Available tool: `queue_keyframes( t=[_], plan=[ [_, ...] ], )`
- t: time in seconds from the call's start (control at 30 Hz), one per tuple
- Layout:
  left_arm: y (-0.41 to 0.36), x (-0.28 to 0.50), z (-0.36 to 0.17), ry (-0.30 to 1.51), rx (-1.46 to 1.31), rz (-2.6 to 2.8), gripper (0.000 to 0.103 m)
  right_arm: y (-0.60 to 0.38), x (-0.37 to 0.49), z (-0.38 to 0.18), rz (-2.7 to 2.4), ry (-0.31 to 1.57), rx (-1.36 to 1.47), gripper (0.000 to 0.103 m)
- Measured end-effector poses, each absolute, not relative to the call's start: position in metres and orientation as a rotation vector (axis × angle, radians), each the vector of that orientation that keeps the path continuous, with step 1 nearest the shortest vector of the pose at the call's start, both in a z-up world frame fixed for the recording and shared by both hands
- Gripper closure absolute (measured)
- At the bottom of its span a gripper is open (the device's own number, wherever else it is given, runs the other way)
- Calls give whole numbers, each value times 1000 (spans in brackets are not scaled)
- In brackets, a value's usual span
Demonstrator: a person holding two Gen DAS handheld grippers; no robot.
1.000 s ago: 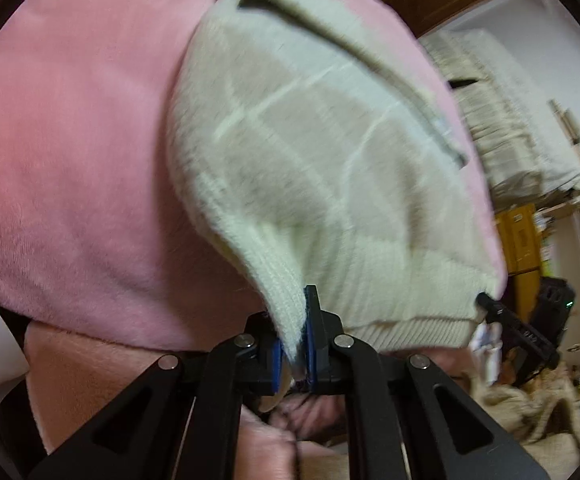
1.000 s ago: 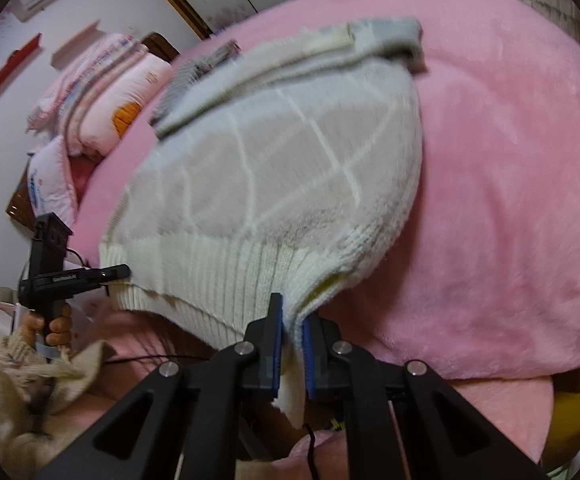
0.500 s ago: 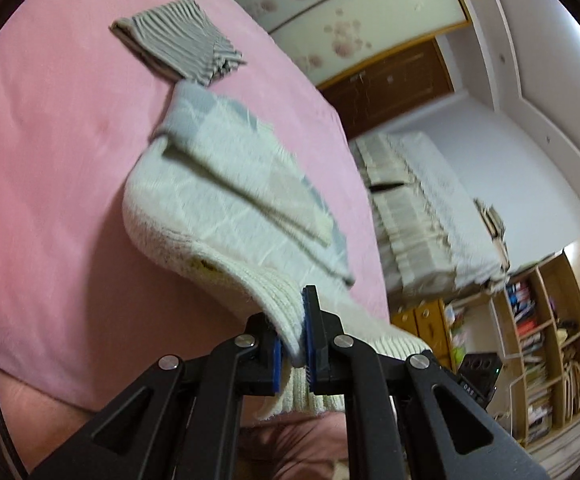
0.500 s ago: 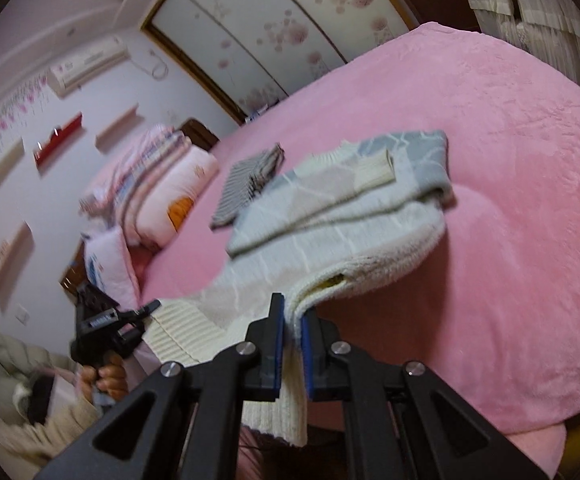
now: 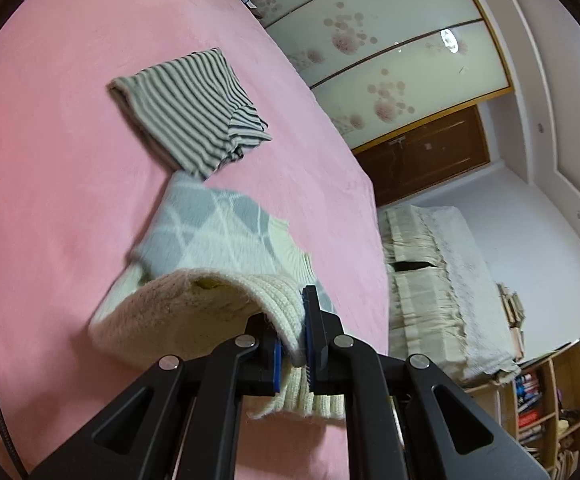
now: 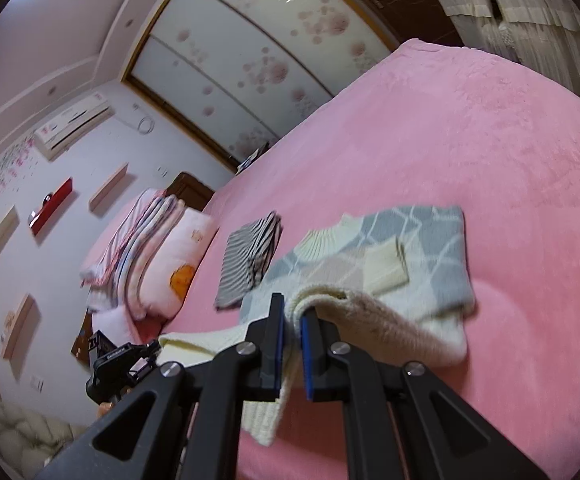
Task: Fold small clothes
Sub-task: 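Lift the hem with both tools and fold it up toward the collar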
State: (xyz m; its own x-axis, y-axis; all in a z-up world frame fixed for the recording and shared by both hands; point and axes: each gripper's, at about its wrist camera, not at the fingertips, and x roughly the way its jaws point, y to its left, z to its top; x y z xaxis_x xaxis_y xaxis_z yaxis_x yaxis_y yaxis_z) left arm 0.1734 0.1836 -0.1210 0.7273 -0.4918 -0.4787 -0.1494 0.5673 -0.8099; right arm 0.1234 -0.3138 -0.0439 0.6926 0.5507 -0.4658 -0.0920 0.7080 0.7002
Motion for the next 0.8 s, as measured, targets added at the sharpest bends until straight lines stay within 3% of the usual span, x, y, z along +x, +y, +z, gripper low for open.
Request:
queue_keyframes(
  t=[0.17,0.4,0.8],
  plan=[
    [167,247,-122,803,-915,-201,97,-321,181,-59,327,729,737,96],
    [147,334,-164,904,-888,-132,97,-333,255,-111,222,810,814,96],
    [138,411,-239,1037,-842,-53,95,-331,332,-182,106,930,797,96]
  ],
)
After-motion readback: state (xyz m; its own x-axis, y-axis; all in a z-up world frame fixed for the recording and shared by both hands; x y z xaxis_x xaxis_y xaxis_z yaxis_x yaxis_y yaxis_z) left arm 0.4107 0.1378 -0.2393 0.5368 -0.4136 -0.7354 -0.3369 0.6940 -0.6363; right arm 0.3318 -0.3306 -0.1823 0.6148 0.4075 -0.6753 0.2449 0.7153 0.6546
